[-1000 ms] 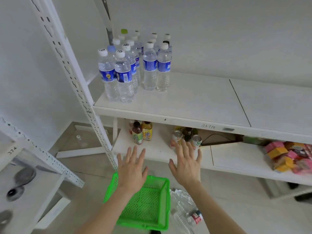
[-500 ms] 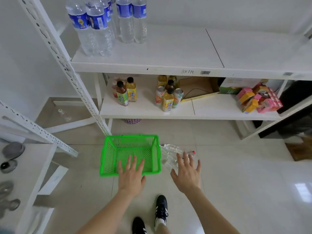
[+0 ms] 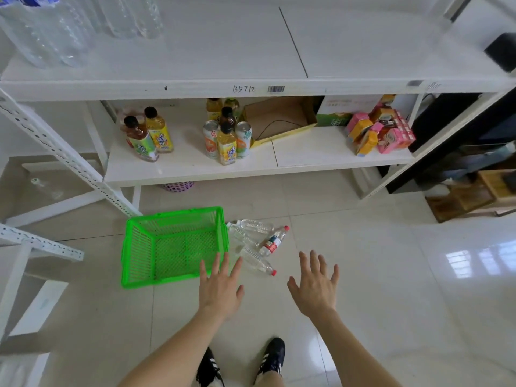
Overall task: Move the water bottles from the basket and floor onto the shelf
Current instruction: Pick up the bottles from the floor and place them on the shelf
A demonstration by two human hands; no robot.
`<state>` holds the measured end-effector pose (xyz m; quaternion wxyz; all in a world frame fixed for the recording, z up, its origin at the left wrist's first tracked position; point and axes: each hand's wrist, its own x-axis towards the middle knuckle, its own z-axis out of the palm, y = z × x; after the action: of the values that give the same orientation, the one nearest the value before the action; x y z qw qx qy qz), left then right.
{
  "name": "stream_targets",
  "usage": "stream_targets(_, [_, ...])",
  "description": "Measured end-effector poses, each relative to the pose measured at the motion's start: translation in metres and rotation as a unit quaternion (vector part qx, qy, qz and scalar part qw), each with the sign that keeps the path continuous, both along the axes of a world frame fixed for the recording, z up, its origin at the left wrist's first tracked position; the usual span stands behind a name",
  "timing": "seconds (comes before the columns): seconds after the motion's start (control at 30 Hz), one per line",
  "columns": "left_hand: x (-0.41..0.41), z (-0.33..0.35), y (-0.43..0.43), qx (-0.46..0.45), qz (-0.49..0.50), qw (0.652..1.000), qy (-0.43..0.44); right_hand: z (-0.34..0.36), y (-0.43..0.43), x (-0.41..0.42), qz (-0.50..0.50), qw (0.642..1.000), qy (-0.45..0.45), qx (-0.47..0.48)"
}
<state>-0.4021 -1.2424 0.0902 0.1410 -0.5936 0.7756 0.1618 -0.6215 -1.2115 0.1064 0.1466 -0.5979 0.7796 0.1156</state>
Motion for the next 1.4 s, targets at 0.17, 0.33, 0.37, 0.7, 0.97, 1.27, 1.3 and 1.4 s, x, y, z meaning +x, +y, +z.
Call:
stream_targets(0.17, [-0.056, -0.016, -0.013, 0.011, 0.035, 0.999, -0.002, -0.007, -0.027, -0.056, 0.031, 0.999, -0.010, 0.000])
stream_targets(0.33, [-0.096, -0.045, -0.034, 0.022, 0.085, 0.996, 0.003, -0.032, -0.069, -0.099, 0.064, 0.998, -0.011, -0.003])
stream_targets(0.37, [-0.101, -0.051, -0.038, 0.025, 0.094, 0.995, 0.002, -0.038, -0.078, -0.104, 0.070, 0.997, -0.011, 0.002])
stream_targets(0.7, [-0.116, -0.151, -0.119, 0.058, 0.177, 0.982, 0.006, -0.145, -0.177, -0.123, 0.093, 0.994, -0.035, 0.047])
stream_targets(0.97, [-0.136, -0.303, -0.180, 0.073, 0.286, 0.955, 0.036, -0.292, -0.276, -0.111, 0.169, 0.982, -0.067, 0.049])
stream_targets(1.27, [-0.141, -0.512, -0.219, 0.082, 0.367, 0.925, 0.056, -0.507, -0.327, -0.103, 0.238, 0.967, -0.076, 0.047])
stream_targets(1.3, [-0.139, -0.530, -0.222, 0.082, 0.376, 0.921, 0.058, -0.528, -0.329, -0.103, 0.238, 0.967, -0.077, 0.048])
stream_targets(1.4, [-0.133, -0.579, -0.233, 0.064, 0.402, 0.910, 0.075, -0.583, -0.339, -0.102, 0.246, 0.965, -0.078, 0.051])
